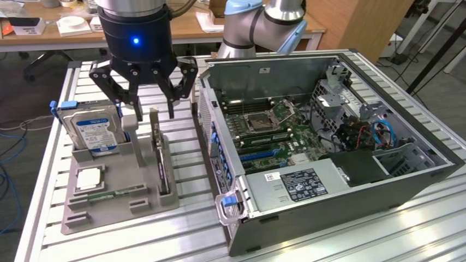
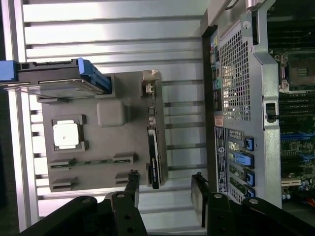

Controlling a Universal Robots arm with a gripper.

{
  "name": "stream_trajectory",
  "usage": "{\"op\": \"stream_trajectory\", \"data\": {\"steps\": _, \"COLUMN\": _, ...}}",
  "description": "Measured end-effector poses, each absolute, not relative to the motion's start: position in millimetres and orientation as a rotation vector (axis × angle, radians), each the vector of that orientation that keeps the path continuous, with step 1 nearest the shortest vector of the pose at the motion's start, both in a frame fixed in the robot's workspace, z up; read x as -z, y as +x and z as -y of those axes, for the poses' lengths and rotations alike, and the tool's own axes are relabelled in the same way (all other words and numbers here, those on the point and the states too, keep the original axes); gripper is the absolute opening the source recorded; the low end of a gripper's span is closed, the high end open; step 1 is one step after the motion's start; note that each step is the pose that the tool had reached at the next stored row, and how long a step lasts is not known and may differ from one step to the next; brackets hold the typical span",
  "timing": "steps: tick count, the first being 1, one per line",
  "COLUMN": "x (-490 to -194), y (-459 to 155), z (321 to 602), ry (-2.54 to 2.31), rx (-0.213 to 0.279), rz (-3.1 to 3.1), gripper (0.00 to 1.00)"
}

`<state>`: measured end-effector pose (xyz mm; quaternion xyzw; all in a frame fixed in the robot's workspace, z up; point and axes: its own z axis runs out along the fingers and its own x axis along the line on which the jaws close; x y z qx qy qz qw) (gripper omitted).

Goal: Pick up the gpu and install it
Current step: 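Pick up the gpu and move the gpu toward the slot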

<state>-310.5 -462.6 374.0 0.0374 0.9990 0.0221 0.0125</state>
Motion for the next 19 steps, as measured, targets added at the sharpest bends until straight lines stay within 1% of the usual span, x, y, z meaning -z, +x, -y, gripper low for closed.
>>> {"op": "stream_trajectory", "data": {"steps": 19, "x": -359.6, "y": -310.5, "z": 462.6, "ry": 0.117, "rx": -0.069, "rz": -3.114, "gripper": 0.55}}
